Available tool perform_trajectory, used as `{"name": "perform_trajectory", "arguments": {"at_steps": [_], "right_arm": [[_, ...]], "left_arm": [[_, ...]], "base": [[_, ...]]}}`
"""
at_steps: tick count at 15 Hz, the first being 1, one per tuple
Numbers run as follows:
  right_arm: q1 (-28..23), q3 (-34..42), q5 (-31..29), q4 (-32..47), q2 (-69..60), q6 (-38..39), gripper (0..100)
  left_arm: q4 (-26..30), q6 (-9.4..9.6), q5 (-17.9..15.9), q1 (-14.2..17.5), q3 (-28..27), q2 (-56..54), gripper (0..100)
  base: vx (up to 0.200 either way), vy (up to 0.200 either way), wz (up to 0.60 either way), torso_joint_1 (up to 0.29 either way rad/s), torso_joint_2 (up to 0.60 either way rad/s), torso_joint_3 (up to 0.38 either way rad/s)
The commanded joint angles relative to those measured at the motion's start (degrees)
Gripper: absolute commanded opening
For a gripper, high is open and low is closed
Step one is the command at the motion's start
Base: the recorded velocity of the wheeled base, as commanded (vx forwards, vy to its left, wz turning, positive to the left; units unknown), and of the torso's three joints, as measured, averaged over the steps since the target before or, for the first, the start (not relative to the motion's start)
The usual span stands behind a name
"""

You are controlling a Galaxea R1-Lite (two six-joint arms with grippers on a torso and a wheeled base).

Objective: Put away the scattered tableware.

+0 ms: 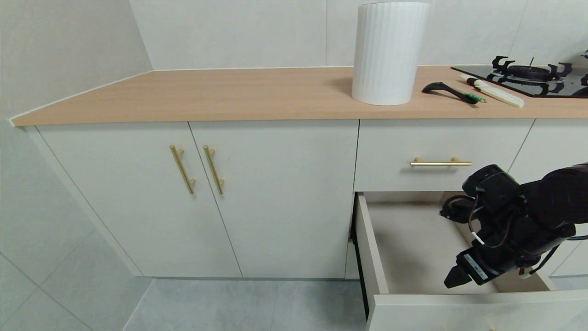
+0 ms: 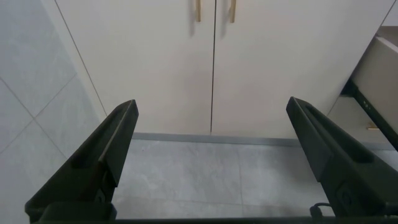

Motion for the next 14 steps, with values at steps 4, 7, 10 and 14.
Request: {"name": "perform_trajectory", "arguments": {"at_steps": [4, 7, 10, 14], "right_arm": [[2.1, -0.3, -0.7, 0.0, 2.7, 0.3, 100], [2.8, 0.1, -0.8, 1.2, 2.6, 0.1, 100], [3.3, -0.1, -1.2, 4.7, 2.7, -0.1, 100], [4.5, 0.0, -2.7, 9.2, 2.9, -0.9, 100]], "left_arm": [[0.0, -0.02, 0.0, 0.0, 0.0, 0.0, 100], [0.0, -0.02, 0.0, 0.0, 0.0, 0.0, 100], [0.0, -0.02, 0.0, 0.0, 0.0, 0.0, 100], [0.0, -0.02, 0.0, 0.0, 0.0, 0.0, 100]], "base": [[0.0, 0.0, 0.0, 0.0, 0.0, 0.0], [0.0, 0.0, 0.0, 0.0, 0.0, 0.0], [0.0, 0.0, 0.0, 0.0, 0.0, 0.0], [0.0, 0.0, 0.0, 0.0, 0.0, 0.0]]}}
